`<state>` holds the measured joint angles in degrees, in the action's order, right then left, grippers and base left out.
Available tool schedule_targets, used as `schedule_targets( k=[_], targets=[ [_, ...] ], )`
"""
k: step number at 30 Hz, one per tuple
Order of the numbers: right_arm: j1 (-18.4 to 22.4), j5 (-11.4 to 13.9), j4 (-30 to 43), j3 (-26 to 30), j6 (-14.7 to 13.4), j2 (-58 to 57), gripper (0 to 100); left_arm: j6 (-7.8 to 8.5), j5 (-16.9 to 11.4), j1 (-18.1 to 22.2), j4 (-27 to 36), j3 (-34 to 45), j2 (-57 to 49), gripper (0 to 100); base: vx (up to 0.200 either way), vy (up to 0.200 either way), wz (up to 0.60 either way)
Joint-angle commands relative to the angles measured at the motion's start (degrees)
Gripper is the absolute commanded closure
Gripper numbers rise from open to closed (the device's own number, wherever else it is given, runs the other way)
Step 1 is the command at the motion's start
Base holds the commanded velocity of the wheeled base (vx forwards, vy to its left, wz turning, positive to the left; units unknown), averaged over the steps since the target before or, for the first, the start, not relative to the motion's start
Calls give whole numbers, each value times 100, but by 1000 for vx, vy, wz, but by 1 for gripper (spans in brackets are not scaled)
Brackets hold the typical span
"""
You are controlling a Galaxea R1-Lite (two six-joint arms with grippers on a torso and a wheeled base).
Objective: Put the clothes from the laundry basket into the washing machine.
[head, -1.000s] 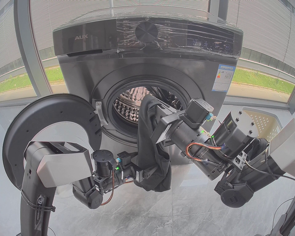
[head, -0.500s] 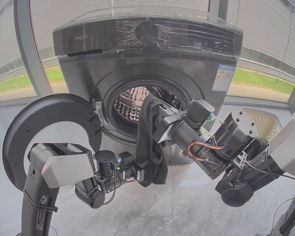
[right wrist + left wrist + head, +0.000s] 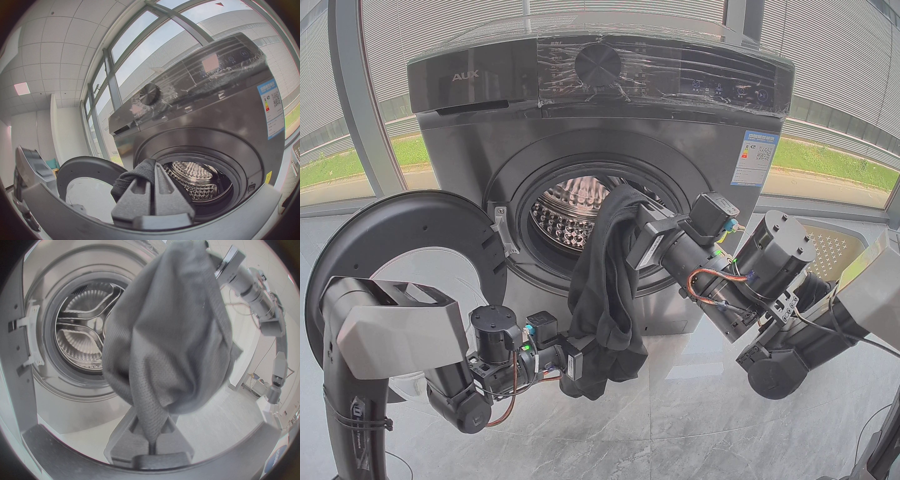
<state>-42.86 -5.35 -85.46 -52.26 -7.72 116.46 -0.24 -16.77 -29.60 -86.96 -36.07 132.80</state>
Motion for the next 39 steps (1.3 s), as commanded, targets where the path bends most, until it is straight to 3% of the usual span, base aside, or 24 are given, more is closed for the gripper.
schedule_targets(
  k=[1,8,14,26,27,31,39],
  targets=[
    [243,-27,3,-162,-2,448,100,-11,-133,42,-6,478,-853,100,0,0,0],
    [314,-27,-6,-170,-2,721,100,-11,-186,77,3,1094,-1565,100,0,0,0],
    [234,-19,-24,49,7,975,100,-46,-186,578,-6,1428,-2048,100,0,0,0],
    [111,8,-94,533,33,1178,100,-64,-212,701,3,1392,-2136,100,0,0,0],
    [111,8,-85,585,33,1151,0,-64,-212,701,3,1401,-2136,100,0,0,0],
    [111,-27,-85,665,16,1125,0,-64,-203,692,3,1392,-2145,100,0,0,0],
    [226,-19,-120,2211,104,694,0,-11,-151,657,3,1375,-2470,100,0,0,0]
  ],
)
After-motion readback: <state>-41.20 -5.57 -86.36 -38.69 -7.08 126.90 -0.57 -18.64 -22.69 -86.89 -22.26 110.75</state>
